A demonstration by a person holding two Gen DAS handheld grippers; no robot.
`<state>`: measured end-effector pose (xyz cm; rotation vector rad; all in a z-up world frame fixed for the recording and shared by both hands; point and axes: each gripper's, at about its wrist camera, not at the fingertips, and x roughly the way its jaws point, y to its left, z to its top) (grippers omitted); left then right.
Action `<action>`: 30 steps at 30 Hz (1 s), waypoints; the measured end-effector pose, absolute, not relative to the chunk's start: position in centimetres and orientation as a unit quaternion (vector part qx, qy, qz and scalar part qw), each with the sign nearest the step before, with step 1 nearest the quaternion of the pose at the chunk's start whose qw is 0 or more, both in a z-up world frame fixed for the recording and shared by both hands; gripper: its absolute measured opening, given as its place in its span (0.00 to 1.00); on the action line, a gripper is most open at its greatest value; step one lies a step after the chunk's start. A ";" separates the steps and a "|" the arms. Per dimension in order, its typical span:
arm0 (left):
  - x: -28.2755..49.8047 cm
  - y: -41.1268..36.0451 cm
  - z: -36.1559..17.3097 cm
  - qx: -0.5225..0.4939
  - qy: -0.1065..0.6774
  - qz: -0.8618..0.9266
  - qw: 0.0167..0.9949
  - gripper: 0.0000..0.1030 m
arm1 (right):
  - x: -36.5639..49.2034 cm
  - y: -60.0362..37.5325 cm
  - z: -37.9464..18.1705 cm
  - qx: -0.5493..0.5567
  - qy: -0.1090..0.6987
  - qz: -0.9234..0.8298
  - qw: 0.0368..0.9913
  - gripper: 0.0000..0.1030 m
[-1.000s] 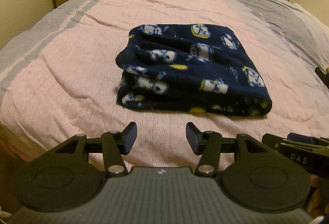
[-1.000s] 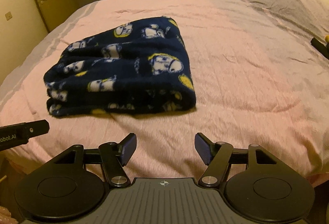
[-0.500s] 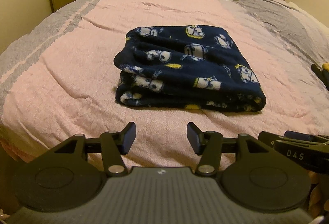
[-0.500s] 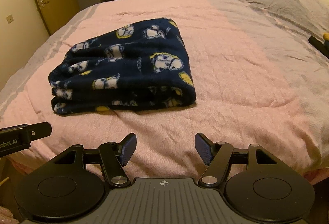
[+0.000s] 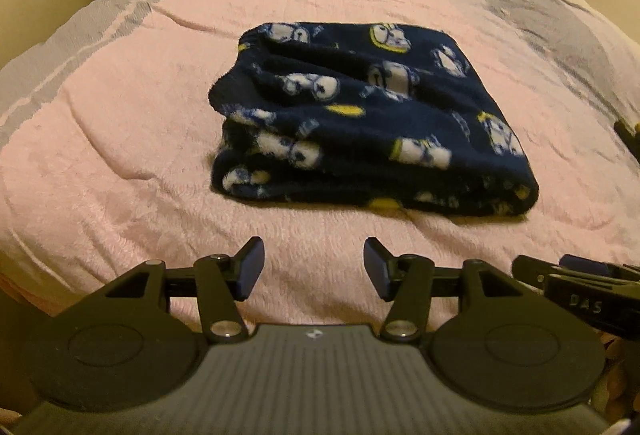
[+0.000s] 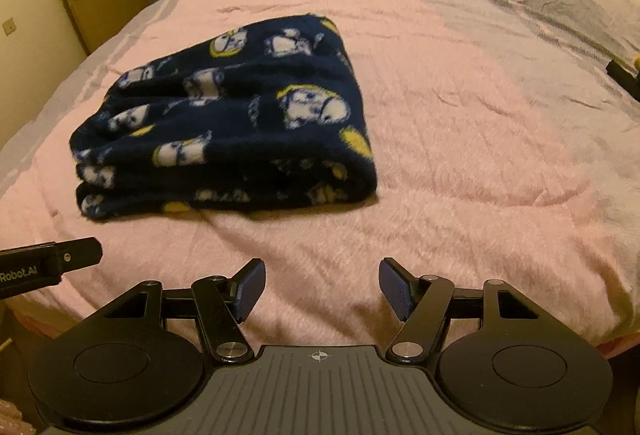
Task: Fold clothes
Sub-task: 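Open both grippers and pull back from the folded pants, then grasp the pants bundle edge with the left gripper while the right grasps beside it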
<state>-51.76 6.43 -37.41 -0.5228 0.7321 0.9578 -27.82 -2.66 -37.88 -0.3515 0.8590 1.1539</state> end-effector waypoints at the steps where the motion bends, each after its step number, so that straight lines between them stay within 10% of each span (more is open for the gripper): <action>1: -52.0 6.9 -37.1 -0.245 0.329 0.442 0.798 0.47 | -27.4 -2.6 -37.7 -0.153 0.388 0.528 0.740 0.65; 6: -52.8 10.8 -34.9 -0.225 0.277 0.435 0.827 0.37 | -24.5 -1.9 -35.8 -0.084 0.341 0.567 0.745 0.64; 10: -50.9 15.8 -33.6 -0.184 0.261 0.437 0.841 0.11 | -22.7 2.4 -34.7 -0.072 0.291 0.602 0.740 0.64; 13: -48.8 20.3 -33.6 -0.185 0.258 0.434 0.843 0.09 | -21.5 6.9 -34.3 -0.076 0.267 0.620 0.734 0.46; 30: -43.0 31.8 -42.5 -0.195 0.323 0.439 0.815 0.11 | -15.7 24.7 -41.0 -0.126 0.353 0.599 0.708 0.46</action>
